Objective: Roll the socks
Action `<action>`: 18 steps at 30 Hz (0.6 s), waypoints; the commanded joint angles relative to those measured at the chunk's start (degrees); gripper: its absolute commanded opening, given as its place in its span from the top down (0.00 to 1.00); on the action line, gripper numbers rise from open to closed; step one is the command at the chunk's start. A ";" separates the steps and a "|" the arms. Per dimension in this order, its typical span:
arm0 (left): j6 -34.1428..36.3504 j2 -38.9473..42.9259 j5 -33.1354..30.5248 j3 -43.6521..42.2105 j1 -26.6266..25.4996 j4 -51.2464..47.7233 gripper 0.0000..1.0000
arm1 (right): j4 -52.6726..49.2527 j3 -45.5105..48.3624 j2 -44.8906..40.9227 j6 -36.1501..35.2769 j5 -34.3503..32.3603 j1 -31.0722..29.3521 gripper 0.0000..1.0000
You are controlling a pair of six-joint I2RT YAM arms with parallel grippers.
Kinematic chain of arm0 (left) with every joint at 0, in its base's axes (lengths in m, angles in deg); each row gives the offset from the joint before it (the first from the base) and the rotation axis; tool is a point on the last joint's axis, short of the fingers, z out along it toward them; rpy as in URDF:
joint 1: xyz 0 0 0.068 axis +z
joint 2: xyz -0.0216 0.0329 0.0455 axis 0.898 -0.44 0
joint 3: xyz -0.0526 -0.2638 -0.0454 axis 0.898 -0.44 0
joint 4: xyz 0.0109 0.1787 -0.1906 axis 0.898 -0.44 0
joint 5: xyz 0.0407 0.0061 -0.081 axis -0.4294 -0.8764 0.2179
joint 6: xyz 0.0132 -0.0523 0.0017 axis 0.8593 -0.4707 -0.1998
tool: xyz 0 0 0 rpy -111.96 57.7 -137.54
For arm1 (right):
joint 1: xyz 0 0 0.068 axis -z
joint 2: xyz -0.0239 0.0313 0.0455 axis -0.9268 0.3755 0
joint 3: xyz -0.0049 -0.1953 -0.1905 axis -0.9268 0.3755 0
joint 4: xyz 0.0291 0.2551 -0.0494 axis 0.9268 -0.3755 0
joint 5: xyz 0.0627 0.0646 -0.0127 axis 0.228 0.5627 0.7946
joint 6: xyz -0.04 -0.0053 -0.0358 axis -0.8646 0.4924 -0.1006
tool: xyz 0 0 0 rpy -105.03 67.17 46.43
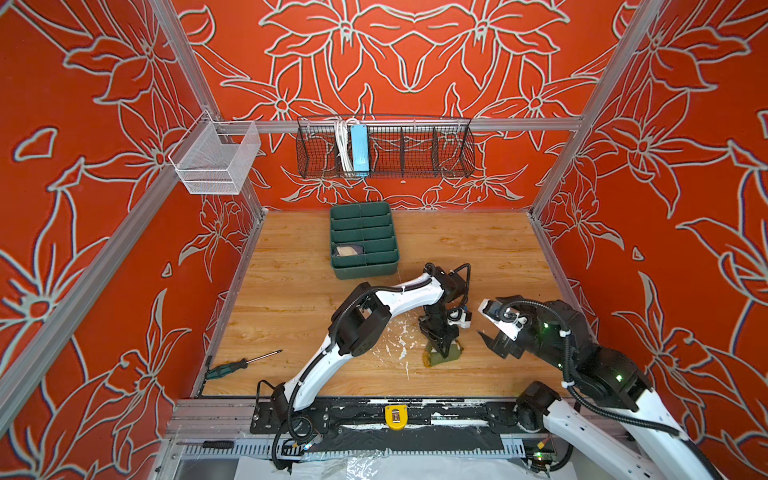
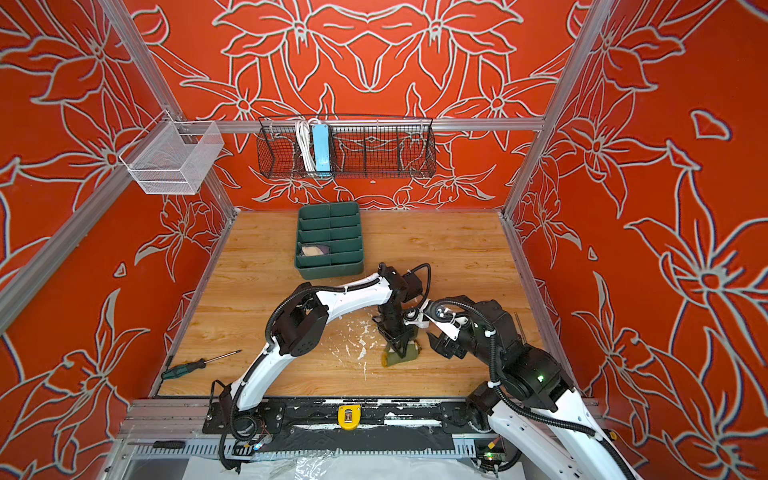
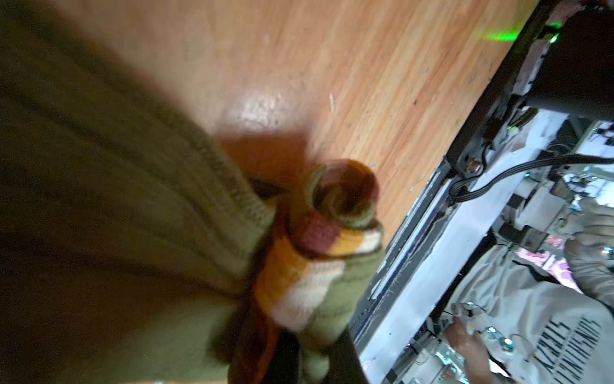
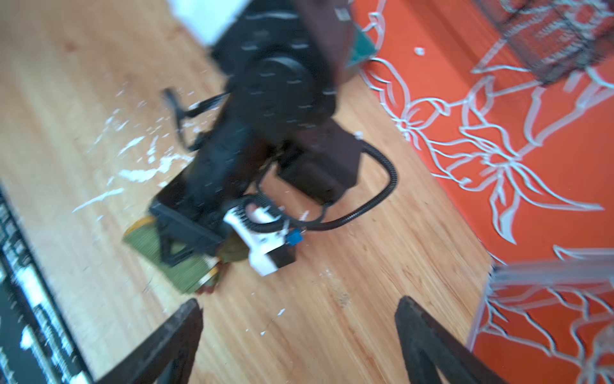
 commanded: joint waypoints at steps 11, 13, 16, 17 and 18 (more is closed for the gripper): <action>-3.06 -4.65 0.66 -4.31 2.09 6.29 1.00 | 8.32 13.53 15.47 -13.10 -11.43 -21.45 0.04; -3.13 -4.56 1.41 -5.17 2.09 7.04 1.00 | 12.31 13.91 18.70 -13.80 -12.11 -21.45 0.04; -2.65 -4.41 1.35 -5.60 2.09 7.26 1.00 | 17.04 14.67 23.46 -12.86 -10.80 -21.45 0.04; -2.44 -4.24 1.35 -5.80 2.09 7.35 1.00 | 18.52 15.17 24.76 -12.05 -10.60 -21.45 0.04; -2.34 -4.09 1.26 -5.96 2.09 7.52 1.00 | 19.75 15.84 25.61 -11.67 -10.59 -21.45 0.04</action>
